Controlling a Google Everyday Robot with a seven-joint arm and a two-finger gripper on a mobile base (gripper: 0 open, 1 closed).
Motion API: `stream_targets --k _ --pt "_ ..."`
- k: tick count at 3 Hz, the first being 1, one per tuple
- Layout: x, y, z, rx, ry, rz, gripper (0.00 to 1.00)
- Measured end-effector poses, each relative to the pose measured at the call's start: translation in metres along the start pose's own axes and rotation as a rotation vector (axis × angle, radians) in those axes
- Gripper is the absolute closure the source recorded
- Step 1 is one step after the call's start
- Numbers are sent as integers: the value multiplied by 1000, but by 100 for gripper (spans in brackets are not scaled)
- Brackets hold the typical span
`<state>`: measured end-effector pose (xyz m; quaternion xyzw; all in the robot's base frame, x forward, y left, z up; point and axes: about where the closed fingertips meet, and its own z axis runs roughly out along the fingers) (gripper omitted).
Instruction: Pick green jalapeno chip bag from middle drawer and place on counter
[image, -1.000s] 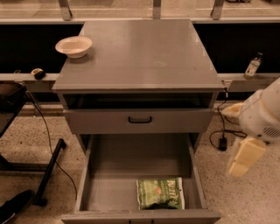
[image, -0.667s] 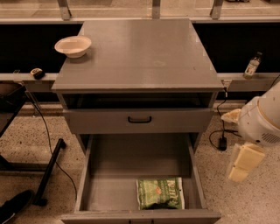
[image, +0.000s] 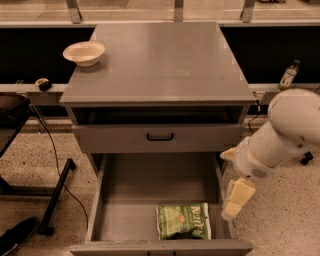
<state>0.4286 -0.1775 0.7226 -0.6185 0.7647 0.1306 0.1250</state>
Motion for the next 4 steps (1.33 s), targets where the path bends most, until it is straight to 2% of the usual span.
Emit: stream_targets --k 1,2,3,4 --pt "0 3 69 -9 -56 -2 0" --pt "-5 -13 79 54 -85 1 0" --pt "4 -27 96 45 -72 53 0" --pt "15 -30 150 33 -147 92 0"
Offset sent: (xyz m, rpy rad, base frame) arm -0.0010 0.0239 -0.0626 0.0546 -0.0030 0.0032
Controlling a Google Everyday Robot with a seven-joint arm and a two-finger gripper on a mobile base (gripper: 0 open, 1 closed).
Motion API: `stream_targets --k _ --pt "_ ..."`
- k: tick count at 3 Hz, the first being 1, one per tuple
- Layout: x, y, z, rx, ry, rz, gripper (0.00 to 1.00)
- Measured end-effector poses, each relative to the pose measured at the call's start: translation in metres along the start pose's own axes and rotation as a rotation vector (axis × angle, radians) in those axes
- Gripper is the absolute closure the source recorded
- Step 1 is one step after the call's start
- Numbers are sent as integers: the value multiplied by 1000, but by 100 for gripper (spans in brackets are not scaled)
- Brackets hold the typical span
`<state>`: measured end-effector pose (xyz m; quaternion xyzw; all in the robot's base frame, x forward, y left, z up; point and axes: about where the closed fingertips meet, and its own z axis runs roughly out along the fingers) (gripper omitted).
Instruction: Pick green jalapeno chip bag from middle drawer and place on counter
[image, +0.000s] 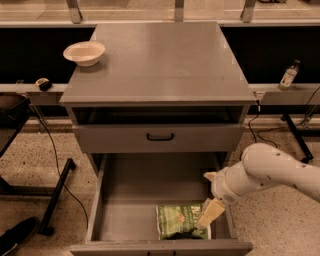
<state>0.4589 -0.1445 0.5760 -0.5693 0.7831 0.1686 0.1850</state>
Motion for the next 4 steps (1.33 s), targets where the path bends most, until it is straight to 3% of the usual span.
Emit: stream_targets --k 1,2,3,4 --pt "23 -11 40 128 -156 -36 0" --pt "24 -20 36 165 -154 -32 0" --pt "27 -17 55 130 -130 -27 0" --pt "32 -20 89 150 -149 -86 0"
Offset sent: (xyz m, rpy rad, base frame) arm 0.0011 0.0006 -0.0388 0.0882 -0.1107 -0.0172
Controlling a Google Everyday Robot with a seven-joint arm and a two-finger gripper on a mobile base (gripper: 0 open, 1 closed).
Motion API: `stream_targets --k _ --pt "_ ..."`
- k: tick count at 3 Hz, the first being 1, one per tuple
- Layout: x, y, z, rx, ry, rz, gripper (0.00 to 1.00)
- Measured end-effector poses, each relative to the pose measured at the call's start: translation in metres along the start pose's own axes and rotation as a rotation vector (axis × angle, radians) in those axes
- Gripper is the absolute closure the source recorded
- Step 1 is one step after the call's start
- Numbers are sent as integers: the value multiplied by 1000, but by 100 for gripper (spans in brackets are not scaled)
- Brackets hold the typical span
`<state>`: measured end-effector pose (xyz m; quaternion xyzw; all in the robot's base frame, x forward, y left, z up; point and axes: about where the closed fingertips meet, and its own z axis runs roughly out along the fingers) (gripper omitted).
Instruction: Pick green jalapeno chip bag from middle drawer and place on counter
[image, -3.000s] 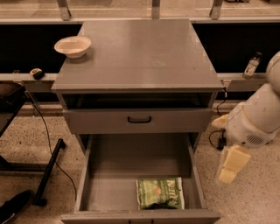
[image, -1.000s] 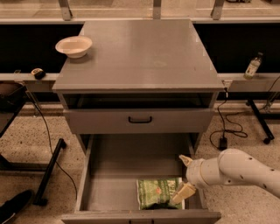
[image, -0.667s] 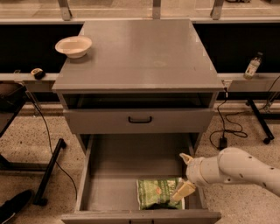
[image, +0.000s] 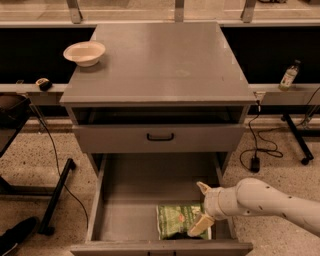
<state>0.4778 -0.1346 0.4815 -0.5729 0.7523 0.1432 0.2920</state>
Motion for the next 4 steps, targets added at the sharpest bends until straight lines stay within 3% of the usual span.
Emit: stream_targets --k 1,2,3,4 --pt "6 3 28 21 3 -82 0" --pt "9 5 45 26 12 -126 10" --pt "14 7 61 20 26 -144 28" --pt "27 11 81 -13 30 -134 28"
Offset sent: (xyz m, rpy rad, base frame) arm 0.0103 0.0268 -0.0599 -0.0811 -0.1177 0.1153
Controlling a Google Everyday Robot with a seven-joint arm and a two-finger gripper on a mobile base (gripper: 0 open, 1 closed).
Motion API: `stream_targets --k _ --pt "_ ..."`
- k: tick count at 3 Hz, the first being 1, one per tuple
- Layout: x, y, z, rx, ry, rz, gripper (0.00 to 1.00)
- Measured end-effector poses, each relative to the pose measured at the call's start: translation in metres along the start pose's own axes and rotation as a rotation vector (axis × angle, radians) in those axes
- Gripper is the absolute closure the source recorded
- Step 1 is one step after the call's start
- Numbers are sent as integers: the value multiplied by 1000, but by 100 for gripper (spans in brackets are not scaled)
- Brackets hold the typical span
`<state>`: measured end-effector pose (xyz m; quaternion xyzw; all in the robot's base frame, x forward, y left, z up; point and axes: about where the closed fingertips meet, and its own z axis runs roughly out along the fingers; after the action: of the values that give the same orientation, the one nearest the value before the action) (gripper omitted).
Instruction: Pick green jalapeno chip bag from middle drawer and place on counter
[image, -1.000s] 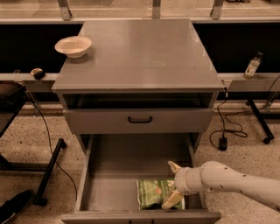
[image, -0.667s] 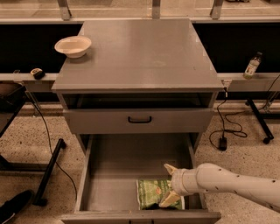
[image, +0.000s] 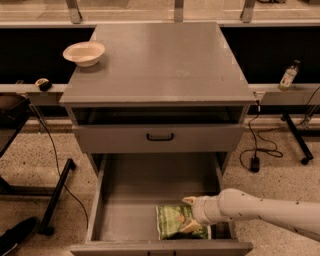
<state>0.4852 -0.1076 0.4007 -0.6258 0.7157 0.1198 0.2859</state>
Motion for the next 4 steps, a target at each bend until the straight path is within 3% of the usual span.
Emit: stream_targets --k 2,3,4 --pt "13 9 25 -74 -14 10 28" --pt "13 10 24 -84 -30 8 44" --pt "10 7 17 -79 -57 8 68"
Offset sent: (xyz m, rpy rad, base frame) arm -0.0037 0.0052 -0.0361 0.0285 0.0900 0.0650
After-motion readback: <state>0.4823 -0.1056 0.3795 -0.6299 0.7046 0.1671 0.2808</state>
